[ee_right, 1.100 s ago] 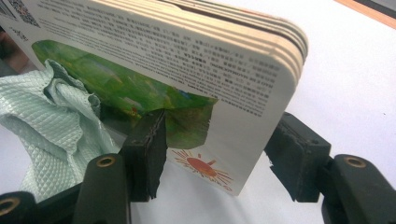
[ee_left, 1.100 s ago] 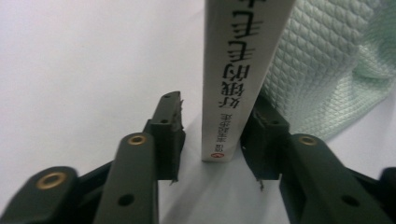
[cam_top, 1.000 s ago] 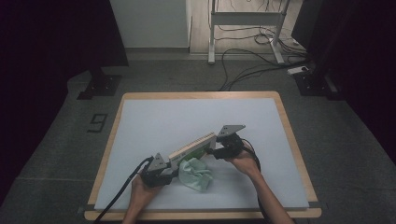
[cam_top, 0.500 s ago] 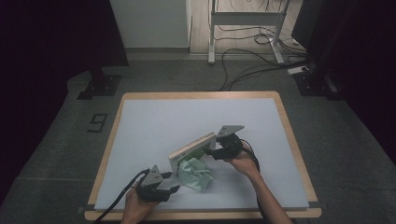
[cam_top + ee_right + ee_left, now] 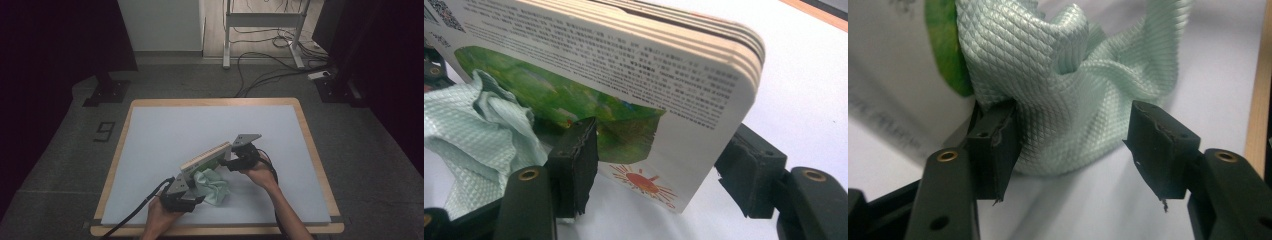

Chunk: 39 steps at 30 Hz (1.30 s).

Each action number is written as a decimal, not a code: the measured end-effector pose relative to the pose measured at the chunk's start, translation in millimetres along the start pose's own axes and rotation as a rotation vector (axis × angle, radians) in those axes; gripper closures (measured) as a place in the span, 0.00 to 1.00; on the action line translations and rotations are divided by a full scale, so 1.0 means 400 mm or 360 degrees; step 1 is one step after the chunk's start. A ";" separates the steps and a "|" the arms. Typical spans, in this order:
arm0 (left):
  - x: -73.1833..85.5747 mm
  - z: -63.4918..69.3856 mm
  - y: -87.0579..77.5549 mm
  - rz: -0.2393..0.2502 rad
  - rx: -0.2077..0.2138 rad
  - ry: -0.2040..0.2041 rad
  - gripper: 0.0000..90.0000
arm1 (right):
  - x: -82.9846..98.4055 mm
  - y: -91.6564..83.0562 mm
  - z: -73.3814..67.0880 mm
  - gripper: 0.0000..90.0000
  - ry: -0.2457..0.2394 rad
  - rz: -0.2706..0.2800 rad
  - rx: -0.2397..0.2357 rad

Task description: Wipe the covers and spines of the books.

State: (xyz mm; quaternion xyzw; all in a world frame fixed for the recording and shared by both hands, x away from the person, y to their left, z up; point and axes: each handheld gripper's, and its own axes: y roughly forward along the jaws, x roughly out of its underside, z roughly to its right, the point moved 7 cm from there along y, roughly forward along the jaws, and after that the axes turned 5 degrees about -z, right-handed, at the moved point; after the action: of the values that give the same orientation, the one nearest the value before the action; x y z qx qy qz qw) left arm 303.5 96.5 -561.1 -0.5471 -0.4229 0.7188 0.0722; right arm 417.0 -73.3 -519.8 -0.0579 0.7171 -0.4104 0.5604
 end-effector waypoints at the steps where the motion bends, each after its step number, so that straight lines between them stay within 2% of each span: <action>1: -0.003 0.000 0.005 -0.0002 -0.0016 0.0006 0.45 | 0.000 0.000 0.000 0.38 -0.0002 0.0000 0.0001; 3: -0.006 0.001 0.014 0.0000 -0.0029 0.0009 0.48 | 0.001 0.000 0.000 0.38 -0.0002 0.0001 0.0002; 10: 0.000 -0.005 0.041 -0.0108 -0.0083 -0.0017 0.64 | 0.001 0.001 0.000 0.38 -0.0004 0.0004 0.0007; 13: 0.001 -0.009 0.043 -0.0125 -0.0117 -0.0035 0.76 | 0.002 0.000 -0.001 0.38 -0.0001 0.0006 0.0007; 15: 0.001 -0.010 0.042 -0.0125 -0.0110 -0.0046 0.87 | 0.003 -0.001 -0.001 0.39 0.0005 0.0012 0.0003; 18: 0.003 -0.009 0.038 -0.0127 -0.0118 -0.0044 0.93 | 0.003 -0.001 -0.001 0.39 0.0005 0.0015 0.0003; 22: 0.013 -0.012 0.016 -0.0124 -0.0101 -0.0047 0.94 | 0.004 -0.002 -0.001 0.39 0.0004 0.0016 0.0003; 25: 0.027 -0.024 -0.015 -0.0132 -0.0098 -0.0057 0.94 | 0.005 -0.003 -0.001 0.40 0.0007 0.0017 0.0001; 32: 0.067 -0.071 -0.101 -0.0096 -0.0157 -0.0132 0.94 | 0.005 -0.002 -0.001 0.40 0.0011 0.0017 0.0007; 34: 0.074 -0.083 -0.113 -0.0102 -0.0168 -0.0146 0.94 | 0.004 -0.002 -0.002 0.40 0.0016 0.0018 0.0005; 37: 0.080 -0.104 -0.126 -0.0132 -0.0227 -0.0133 0.94 | 0.005 -0.002 -0.004 0.40 0.0010 0.0016 -0.0001; 39: 0.084 -0.117 -0.130 -0.0131 -0.0221 -0.0153 0.94 | 0.005 -0.003 -0.006 0.41 0.0012 0.0017 -0.0012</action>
State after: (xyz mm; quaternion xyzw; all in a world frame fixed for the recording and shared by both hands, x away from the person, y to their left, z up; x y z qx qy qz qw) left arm 311.6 173.2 -551.7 -0.4978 -0.4969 0.7095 0.0431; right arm 413.8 -74.1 -520.6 -0.0546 0.7210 -0.4050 0.5595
